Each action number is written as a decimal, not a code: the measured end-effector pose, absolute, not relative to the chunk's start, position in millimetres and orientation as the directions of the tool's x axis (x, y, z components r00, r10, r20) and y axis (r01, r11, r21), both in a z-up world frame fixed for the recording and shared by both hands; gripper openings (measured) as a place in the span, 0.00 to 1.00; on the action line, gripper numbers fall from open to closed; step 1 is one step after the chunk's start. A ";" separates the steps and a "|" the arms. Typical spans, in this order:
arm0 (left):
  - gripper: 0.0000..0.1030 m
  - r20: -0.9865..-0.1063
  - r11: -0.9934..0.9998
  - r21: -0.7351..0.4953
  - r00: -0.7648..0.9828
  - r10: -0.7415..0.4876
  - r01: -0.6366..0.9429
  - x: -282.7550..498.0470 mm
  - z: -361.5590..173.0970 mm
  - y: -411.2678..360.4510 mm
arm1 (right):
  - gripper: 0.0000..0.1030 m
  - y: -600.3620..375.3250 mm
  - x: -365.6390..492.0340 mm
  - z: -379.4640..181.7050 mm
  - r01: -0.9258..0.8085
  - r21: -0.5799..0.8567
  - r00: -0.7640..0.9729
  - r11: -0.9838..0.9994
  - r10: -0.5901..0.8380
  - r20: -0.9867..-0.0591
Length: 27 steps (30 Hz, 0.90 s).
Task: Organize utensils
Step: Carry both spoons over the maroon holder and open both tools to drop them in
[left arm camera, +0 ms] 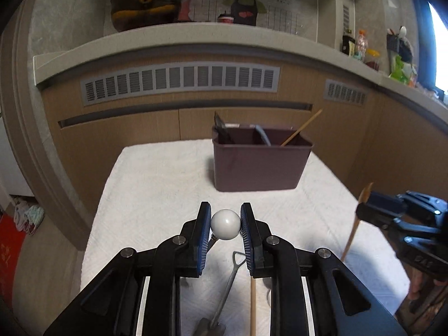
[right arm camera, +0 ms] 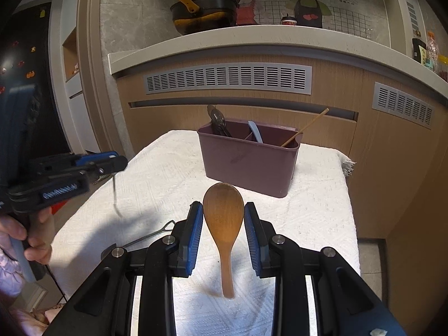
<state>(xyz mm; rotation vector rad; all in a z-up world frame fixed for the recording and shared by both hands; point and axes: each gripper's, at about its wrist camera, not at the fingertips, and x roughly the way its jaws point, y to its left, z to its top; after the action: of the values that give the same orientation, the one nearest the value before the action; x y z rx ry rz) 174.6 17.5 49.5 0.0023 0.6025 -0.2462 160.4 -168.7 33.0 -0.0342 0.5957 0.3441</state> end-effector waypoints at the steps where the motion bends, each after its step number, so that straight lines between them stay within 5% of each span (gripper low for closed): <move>1: 0.22 -0.556 0.969 -0.075 0.797 -0.236 0.235 172.6 53.6 18.2 | 0.27 -168.8 160.1 34.4 -0.328 0.068 0.774 0.942 0.310 -0.552; 12: 0.22 -0.537 0.895 -0.288 0.717 -0.445 0.340 178.4 94.8 18.7 | 0.27 -178.9 163.3 63.3 -0.345 0.118 0.794 0.931 0.357 -0.492; 22: 0.22 -0.342 0.829 -0.321 0.760 -0.552 0.458 243.1 192.1 0.6 | 0.27 -184.5 224.4 166.5 -0.347 0.010 0.892 0.938 0.333 -0.306; 27: 0.22 -0.321 0.805 -0.335 0.744 -0.586 0.489 296.5 205.0 -11.3 | 0.27 -179.0 273.7 178.0 -0.311 -0.041 0.908 0.949 0.285 -0.306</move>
<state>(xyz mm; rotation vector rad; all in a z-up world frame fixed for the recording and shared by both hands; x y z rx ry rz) 296.4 -11.3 205.0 -0.2364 0.4286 -0.5944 273.7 -179.0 178.0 -0.0893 0.3022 0.3079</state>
